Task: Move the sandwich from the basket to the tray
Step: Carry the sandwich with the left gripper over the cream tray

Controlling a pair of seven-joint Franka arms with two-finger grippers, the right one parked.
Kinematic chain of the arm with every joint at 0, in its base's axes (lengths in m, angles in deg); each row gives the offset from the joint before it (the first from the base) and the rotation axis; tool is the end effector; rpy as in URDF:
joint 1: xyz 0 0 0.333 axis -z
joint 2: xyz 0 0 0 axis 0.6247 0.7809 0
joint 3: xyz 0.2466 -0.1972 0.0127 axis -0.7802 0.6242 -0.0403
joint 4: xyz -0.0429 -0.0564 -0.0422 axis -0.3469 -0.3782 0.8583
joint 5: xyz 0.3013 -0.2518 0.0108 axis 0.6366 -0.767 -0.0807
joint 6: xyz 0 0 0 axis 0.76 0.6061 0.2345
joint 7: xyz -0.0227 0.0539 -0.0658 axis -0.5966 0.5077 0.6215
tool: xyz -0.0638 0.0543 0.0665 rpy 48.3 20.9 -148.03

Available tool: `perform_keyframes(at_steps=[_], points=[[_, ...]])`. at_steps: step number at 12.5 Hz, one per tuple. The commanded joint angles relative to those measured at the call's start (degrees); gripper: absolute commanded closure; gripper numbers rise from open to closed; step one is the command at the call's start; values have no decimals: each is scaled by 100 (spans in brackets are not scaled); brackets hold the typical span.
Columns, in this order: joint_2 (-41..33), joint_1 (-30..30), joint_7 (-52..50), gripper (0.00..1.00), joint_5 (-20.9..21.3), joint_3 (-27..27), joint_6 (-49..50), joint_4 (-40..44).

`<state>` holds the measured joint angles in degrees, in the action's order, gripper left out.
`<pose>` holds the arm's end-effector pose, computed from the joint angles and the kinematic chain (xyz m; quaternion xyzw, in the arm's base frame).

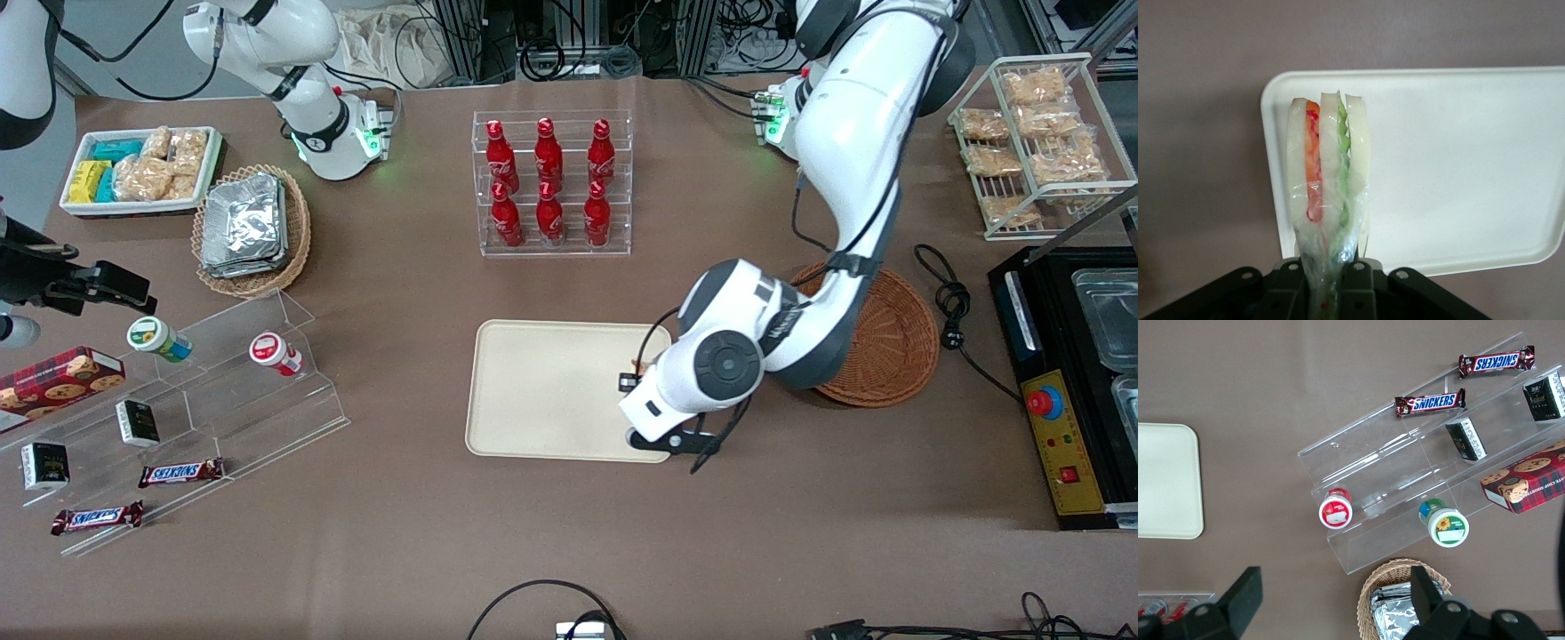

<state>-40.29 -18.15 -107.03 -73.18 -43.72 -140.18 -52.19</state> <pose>0.6368 -0.3907 0.3073 0.9923 -0.0439 -0.1005 0.0583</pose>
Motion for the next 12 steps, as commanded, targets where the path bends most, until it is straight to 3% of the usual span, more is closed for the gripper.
perform_keyframes(at_steps=[1,5,7,8,9,10,12], points=[[-29,-3,-89,100,92,-27,-201,-324],[15,163,-90,98,153,-63,-1053,-904],[-3,164,-98,70,355,-63,-1116,-1011],[-20,155,-116,50,347,-63,-1108,-1072],[-29,146,-212,45,356,-63,-1099,-1081],[-38,146,-282,0,356,-63,-1090,-1082],[-108,111,-292,0,347,-63,-1046,-1082]])
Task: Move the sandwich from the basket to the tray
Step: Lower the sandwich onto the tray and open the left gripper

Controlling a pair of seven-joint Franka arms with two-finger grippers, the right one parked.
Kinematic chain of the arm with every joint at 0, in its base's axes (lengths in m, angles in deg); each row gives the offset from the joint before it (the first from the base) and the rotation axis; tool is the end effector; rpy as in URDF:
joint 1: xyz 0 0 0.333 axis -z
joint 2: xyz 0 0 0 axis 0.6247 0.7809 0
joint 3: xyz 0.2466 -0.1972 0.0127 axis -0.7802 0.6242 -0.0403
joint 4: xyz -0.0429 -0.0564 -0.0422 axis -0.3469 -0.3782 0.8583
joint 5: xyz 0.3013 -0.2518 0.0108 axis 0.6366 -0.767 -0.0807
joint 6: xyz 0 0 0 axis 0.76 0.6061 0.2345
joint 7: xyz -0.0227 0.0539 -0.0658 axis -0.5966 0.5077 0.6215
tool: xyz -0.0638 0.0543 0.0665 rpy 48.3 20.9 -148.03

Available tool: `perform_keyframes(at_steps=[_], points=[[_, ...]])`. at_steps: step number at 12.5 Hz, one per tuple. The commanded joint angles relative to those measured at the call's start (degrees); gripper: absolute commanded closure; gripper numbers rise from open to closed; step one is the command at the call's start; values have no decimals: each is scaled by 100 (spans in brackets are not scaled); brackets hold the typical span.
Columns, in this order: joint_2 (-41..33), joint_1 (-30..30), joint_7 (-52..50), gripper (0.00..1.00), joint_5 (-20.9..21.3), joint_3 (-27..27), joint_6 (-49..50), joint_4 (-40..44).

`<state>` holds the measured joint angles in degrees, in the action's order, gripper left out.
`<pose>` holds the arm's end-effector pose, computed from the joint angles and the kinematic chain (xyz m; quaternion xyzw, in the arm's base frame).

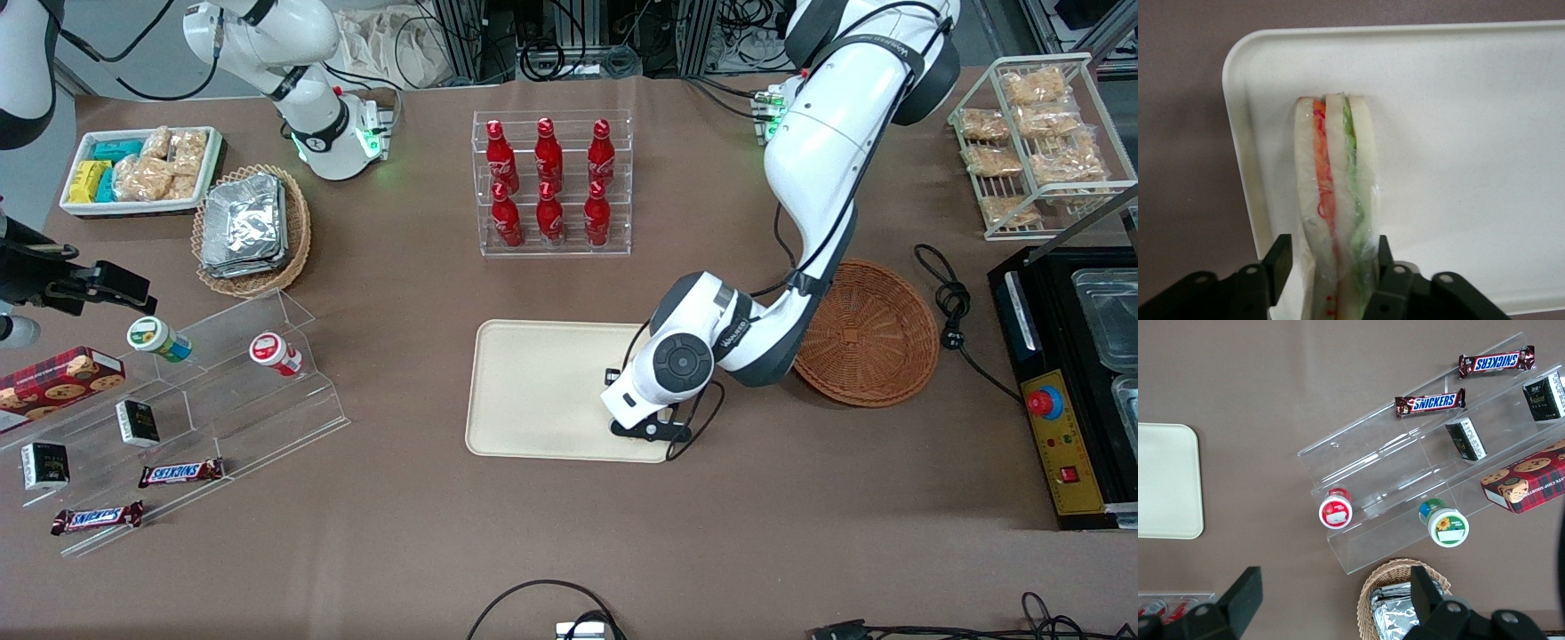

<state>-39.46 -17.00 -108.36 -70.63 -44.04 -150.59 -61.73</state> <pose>0.6116 -0.4005 0.2350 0.9939 -0.0496 -0.0906 0.0394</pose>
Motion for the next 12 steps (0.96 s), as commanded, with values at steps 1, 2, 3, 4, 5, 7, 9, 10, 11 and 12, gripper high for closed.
perform_keyframes(at_steps=[1,2,3,4,5,7,9,10,11,12], points=[[-269,-13,-176,0,84,-31,29,-118],[-348,-30,-185,0,75,-22,134,-118],[-480,-48,-220,0,66,-31,361,-127],[-620,-57,-394,0,92,-31,581,-127],[-804,-126,-457,0,101,-40,757,-188],[-1619,-503,-458,0,93,-31,681,-1070],[-2585,-951,-396,0,84,-22,225,-2213],[-2930,-1119,-396,0,84,-22,101,-2601],[-3185,-1268,-396,0,84,-31,152,-2770],[-3362,-1522,-378,0,75,-31,248,-2772]])
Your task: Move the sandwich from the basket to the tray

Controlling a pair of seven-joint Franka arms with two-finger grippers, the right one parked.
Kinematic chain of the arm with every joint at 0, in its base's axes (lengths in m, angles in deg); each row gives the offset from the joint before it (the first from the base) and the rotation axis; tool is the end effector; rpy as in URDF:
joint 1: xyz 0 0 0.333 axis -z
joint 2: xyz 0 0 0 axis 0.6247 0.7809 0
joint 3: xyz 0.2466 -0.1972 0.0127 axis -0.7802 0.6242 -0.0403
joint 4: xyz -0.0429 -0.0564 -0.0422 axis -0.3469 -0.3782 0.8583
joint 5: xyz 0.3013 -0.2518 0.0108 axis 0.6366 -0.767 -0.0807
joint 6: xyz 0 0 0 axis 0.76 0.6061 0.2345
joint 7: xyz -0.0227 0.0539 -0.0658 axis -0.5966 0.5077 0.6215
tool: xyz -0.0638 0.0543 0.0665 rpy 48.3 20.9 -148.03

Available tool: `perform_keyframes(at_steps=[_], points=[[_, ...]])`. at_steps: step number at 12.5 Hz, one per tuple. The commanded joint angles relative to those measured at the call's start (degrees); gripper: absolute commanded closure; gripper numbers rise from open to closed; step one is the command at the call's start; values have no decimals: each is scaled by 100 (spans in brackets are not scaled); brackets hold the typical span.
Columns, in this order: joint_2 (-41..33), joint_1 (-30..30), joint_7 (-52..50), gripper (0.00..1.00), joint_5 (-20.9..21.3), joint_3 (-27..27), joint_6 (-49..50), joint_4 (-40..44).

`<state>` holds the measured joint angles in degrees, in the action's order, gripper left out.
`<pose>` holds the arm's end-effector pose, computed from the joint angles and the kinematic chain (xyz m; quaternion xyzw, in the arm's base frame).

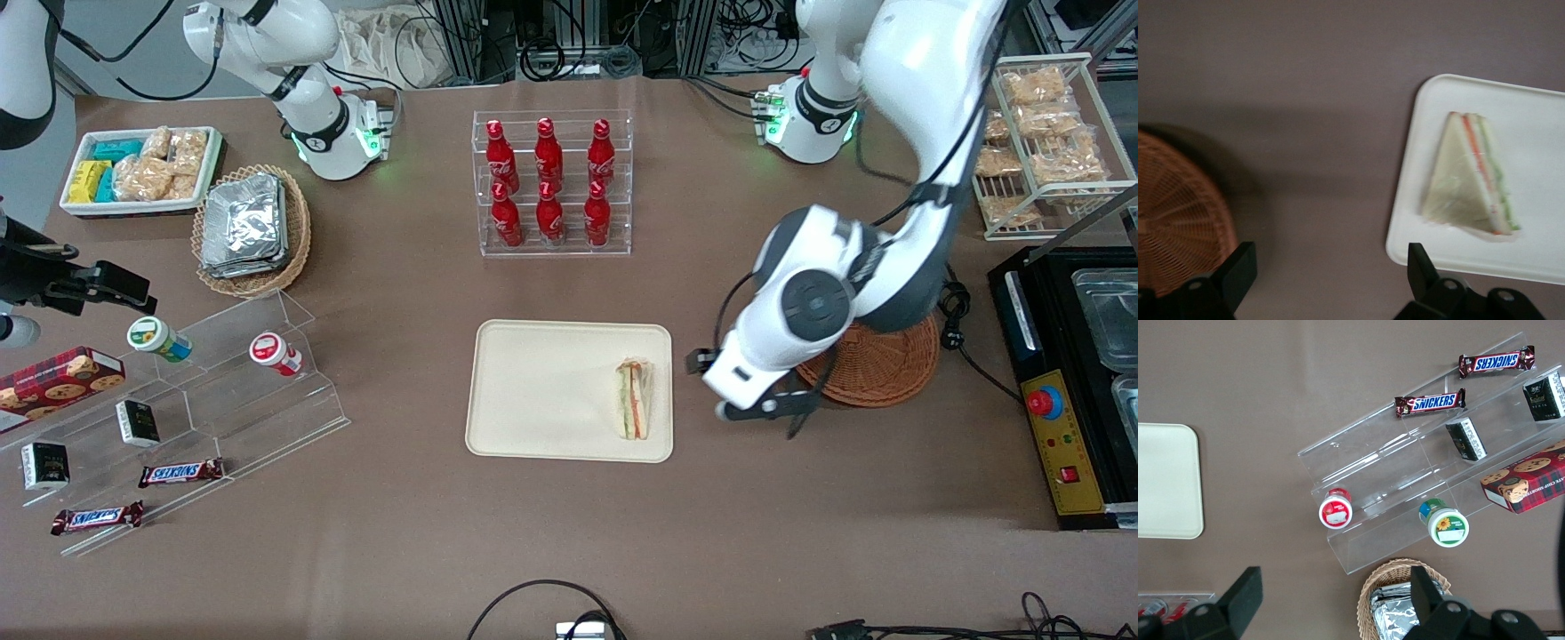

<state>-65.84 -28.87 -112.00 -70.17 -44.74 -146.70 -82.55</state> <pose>0.5980 -0.2485 0.3793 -0.9967 -0.0607 0.0537 0.0014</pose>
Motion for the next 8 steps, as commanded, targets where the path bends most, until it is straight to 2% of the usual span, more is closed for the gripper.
perform_keyframes(at_steps=[1,4,6,8], points=[[-857,-555,-15,0,3,47,-9,-638],[-1025,-1249,352,0,-24,39,509,-244],[-947,-1523,1002,0,-50,39,853,221],[-806,-1716,1084,0,-68,39,915,547]])
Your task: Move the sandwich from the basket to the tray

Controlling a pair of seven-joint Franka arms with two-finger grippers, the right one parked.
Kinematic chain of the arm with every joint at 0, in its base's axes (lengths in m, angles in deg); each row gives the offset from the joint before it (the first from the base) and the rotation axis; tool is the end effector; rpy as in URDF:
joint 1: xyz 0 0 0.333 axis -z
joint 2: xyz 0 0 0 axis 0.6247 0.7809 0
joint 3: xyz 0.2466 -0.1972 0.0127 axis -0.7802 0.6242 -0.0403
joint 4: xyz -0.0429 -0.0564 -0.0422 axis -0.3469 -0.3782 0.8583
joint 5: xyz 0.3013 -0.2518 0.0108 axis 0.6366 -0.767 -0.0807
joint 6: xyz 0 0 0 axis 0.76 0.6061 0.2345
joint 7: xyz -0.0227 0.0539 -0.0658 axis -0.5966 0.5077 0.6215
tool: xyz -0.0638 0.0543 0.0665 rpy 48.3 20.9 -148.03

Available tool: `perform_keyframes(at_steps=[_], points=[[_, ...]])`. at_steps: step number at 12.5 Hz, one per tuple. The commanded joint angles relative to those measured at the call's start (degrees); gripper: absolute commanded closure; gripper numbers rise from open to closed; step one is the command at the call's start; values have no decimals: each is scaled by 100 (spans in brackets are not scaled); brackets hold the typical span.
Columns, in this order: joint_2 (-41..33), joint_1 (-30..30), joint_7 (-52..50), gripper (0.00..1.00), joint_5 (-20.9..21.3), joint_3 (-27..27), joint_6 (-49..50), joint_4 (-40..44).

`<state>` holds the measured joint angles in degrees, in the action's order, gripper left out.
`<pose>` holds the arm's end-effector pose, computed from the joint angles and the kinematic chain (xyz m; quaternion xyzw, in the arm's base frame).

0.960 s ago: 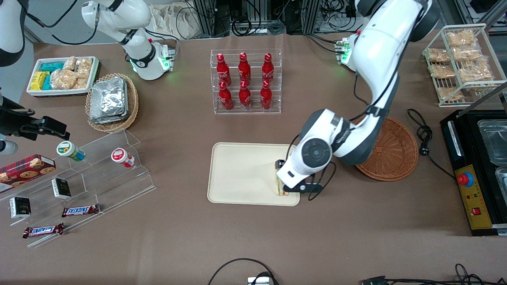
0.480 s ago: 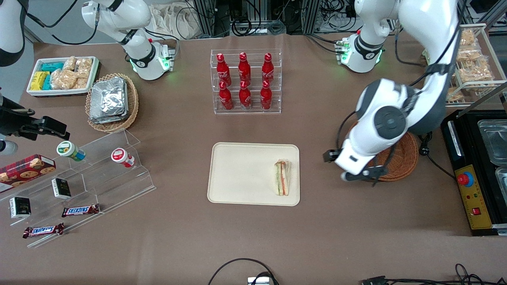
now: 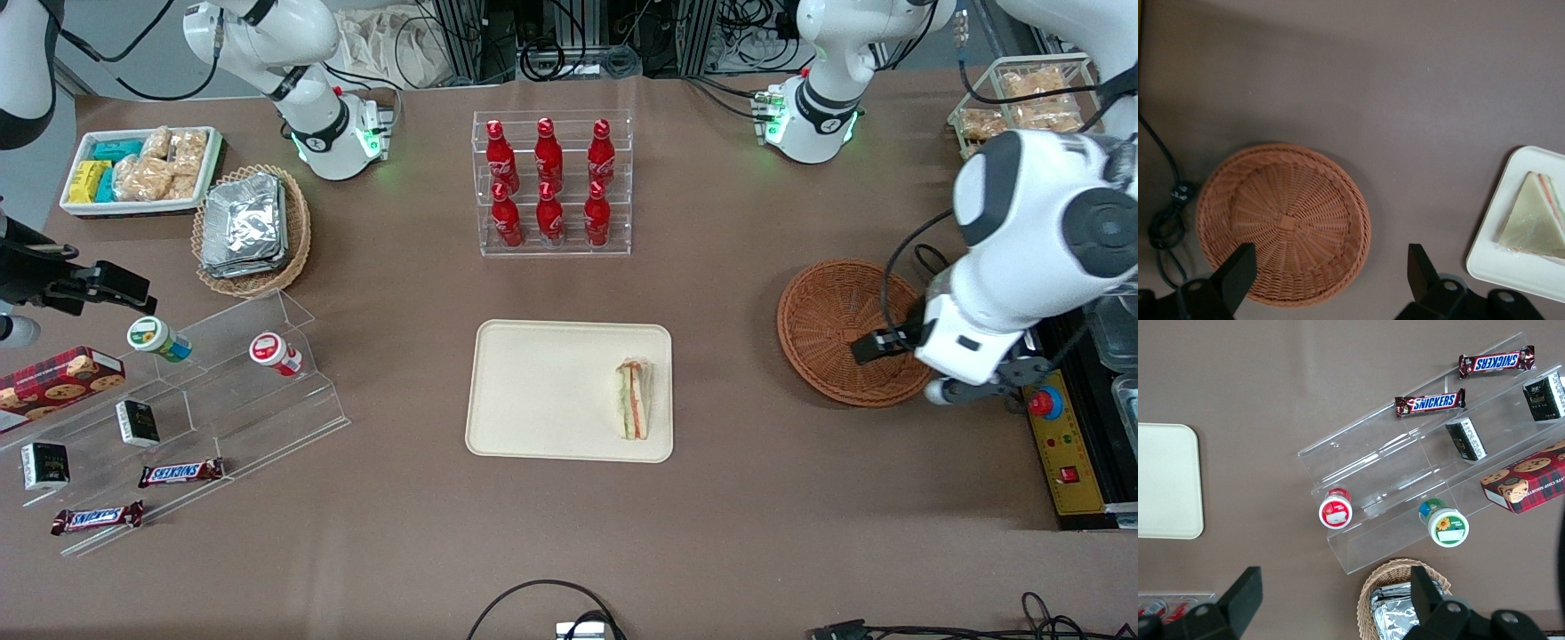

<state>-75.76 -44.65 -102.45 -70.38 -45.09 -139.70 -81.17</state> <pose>0.6169 -0.0730 0.4878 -0.9929 -0.1179 0.0139 0.0009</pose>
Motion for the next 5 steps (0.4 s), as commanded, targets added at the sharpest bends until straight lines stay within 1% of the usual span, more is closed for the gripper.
perform_keyframes(at_steps=[1,5], points=[[248,-192,120,0,-38,74,302,506],[301,-368,85,0,-20,74,382,717]])
